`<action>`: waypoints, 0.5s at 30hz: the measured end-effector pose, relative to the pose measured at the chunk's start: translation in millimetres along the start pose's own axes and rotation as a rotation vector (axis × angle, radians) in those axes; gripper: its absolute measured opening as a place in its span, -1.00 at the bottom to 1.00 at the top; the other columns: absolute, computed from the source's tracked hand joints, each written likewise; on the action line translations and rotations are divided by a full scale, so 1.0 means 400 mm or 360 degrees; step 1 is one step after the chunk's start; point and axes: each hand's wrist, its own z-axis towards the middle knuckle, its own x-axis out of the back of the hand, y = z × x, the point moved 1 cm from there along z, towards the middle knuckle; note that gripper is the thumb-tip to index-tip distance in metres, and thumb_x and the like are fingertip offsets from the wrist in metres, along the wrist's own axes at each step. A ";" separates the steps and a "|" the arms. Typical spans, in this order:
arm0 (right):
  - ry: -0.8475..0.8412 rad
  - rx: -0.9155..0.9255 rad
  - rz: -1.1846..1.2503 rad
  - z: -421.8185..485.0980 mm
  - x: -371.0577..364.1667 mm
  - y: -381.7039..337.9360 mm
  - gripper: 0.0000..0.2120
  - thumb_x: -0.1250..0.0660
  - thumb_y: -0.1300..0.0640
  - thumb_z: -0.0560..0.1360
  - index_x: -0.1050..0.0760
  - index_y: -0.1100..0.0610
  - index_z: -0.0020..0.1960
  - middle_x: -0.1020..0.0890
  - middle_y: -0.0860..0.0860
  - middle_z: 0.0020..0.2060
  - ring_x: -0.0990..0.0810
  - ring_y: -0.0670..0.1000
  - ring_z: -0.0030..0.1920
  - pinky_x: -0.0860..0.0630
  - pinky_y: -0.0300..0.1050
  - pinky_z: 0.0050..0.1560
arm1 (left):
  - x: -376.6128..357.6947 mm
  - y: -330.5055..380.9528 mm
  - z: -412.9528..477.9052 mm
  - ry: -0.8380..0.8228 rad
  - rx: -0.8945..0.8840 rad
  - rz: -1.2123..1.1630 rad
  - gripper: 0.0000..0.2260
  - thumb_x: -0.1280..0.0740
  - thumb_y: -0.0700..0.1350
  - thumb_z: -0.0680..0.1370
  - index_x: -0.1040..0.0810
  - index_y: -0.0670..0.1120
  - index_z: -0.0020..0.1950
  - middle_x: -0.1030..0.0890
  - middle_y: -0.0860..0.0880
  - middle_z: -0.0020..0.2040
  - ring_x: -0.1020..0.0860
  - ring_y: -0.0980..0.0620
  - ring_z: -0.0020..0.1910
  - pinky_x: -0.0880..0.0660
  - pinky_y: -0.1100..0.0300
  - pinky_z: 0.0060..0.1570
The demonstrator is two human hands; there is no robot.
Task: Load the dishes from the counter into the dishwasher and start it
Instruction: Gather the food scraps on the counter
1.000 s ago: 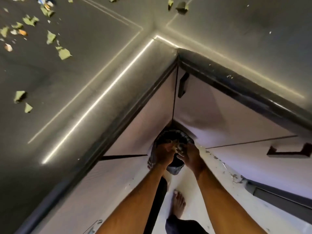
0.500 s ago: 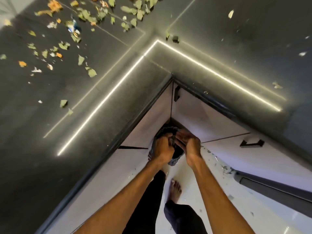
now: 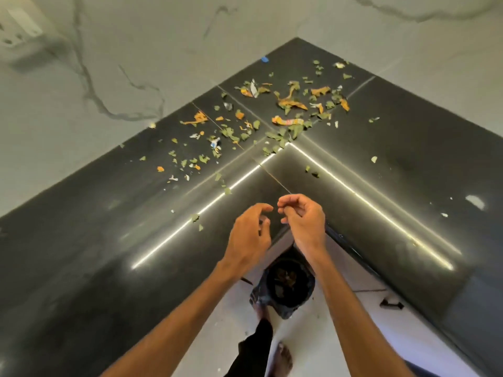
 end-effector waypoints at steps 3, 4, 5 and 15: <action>-0.0123 0.0212 -0.0424 0.089 -0.089 -0.016 -0.83 -0.41 0.27 0.50 -0.66 0.10 0.05 -0.70 -0.08 -0.09 -0.67 -0.14 -0.10 -0.64 -0.11 0.00 | 0.073 -0.070 0.057 0.0103 0.0115 0.0151 -0.74 -0.30 -0.16 0.56 -0.55 0.06 0.22 -0.62 0.12 0.13 -0.59 0.17 0.07 -0.59 0.06 0.10; -0.0172 0.0273 -0.0533 0.115 -0.124 -0.017 -0.82 -0.44 0.25 0.48 -0.65 0.12 0.08 -0.69 -0.05 -0.06 -0.65 -0.13 -0.08 -0.62 -0.10 0.03 | 0.098 -0.094 0.069 0.0143 0.0153 0.0195 -0.75 -0.30 -0.17 0.56 -0.56 0.05 0.20 -0.62 0.12 0.13 -0.59 0.16 0.08 -0.58 0.06 0.12; -0.0245 0.0325 -0.0633 0.139 -0.161 -0.015 -0.77 -0.46 0.22 0.47 -0.63 0.13 0.12 -0.67 -0.02 -0.01 -0.63 -0.09 -0.04 -0.61 -0.07 0.05 | 0.122 -0.117 0.076 0.0184 0.0181 0.0225 -0.76 -0.31 -0.17 0.55 -0.57 0.04 0.19 -0.63 0.12 0.13 -0.59 0.14 0.08 -0.57 0.06 0.13; -0.0946 0.0782 -0.1530 0.246 -0.408 0.032 -0.44 -0.32 0.18 0.61 -0.22 0.18 0.55 -0.12 0.20 0.57 -0.07 0.18 0.58 -0.24 0.08 0.54 | 0.193 -0.315 0.000 0.0254 0.0638 0.0750 -0.40 -0.19 0.14 0.64 -0.13 -0.09 0.60 0.01 -0.14 0.63 0.06 -0.12 0.62 -0.02 -0.08 0.58</action>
